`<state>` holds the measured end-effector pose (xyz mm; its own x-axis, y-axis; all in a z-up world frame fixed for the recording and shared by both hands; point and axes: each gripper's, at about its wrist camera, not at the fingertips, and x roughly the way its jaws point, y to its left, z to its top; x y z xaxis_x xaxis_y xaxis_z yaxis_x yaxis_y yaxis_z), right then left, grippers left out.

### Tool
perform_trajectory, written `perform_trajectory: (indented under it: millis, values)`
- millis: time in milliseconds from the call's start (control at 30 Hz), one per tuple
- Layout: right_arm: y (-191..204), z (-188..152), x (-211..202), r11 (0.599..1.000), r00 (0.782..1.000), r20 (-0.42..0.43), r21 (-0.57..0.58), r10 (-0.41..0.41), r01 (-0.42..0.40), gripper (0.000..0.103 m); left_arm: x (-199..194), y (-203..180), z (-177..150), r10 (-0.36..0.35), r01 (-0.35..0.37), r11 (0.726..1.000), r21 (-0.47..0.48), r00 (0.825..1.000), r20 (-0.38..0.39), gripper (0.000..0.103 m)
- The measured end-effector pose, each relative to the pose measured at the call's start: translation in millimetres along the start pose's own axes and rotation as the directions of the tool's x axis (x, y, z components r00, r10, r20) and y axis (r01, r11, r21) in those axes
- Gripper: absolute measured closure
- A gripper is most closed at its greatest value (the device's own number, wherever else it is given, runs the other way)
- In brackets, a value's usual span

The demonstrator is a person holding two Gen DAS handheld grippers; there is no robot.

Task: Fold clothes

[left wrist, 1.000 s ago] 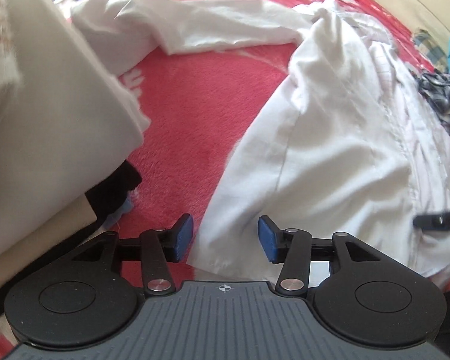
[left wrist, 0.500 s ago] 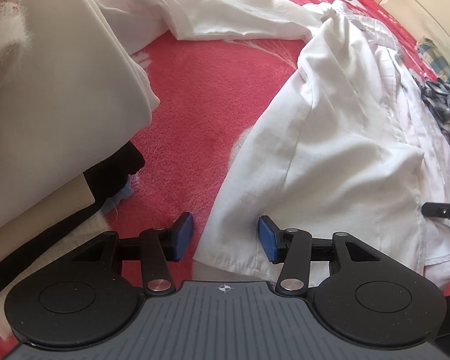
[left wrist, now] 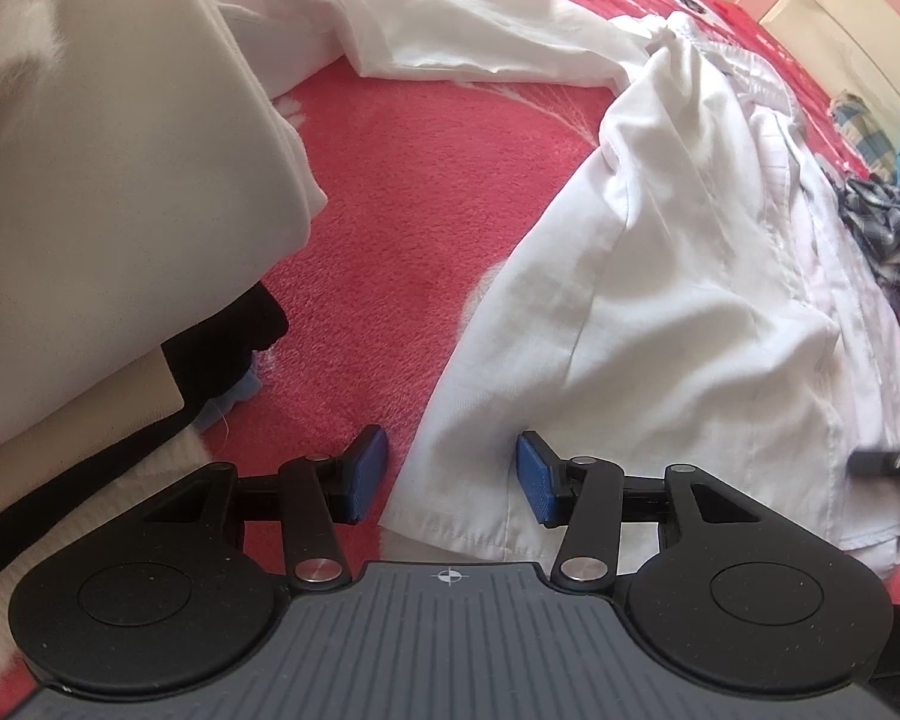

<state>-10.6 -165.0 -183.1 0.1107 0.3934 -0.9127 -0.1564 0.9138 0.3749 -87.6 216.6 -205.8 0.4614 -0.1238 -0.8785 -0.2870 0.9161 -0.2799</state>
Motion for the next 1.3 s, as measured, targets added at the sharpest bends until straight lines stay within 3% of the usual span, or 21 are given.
perform_trajectory:
  millis: [133, 300, 567, 800, 933, 1233, 1300]
  values:
    - [5, -1, -1, 1.0, 1.0, 0.016, -0.023, 0.013, -0.013, 0.079, -4, -1, -4, 0.009, -0.009, 1.0, 0.01, 1.0, 0.002, 0.055]
    - [13, -3, -18, 0.997, 0.997, 0.043, -0.049, 0.064, -0.062, 0.099, -3, 0, -3, 0.005, -0.005, 1.0, 0.0, 1.0, 0.004, 0.055]
    - [11, 16, -45, 0.988, 0.978, 0.145, 0.012, 0.148, -0.151, 0.101, 1, -4, 0, 0.006, -0.006, 1.0, 0.017, 1.0, -0.004, 0.051]
    - [5, 36, -23, 0.999, 0.989, 0.136, -0.021, 0.051, -0.049, 0.101, 4, -10, 1, 0.017, -0.016, 0.999, 0.049, 1.0, -0.014, 0.045]
    - [-3, 30, -11, 0.999, 0.995, 0.084, 0.005, 0.051, -0.052, 0.1, 6, -13, 3, 0.029, -0.028, 0.998, 0.063, 0.999, -0.016, 0.045]
    - [-1, 9, -5, 0.997, 0.995, 0.093, -0.068, -0.029, 0.035, 0.099, 4, -17, 2, 0.051, -0.05, 0.997, 0.065, 0.999, -0.018, 0.047]
    - [3, 6, -13, 0.994, 0.992, 0.118, -0.09, -0.047, 0.058, 0.091, 4, -17, 3, 0.058, -0.056, 0.996, 0.069, 0.998, -0.021, 0.047]
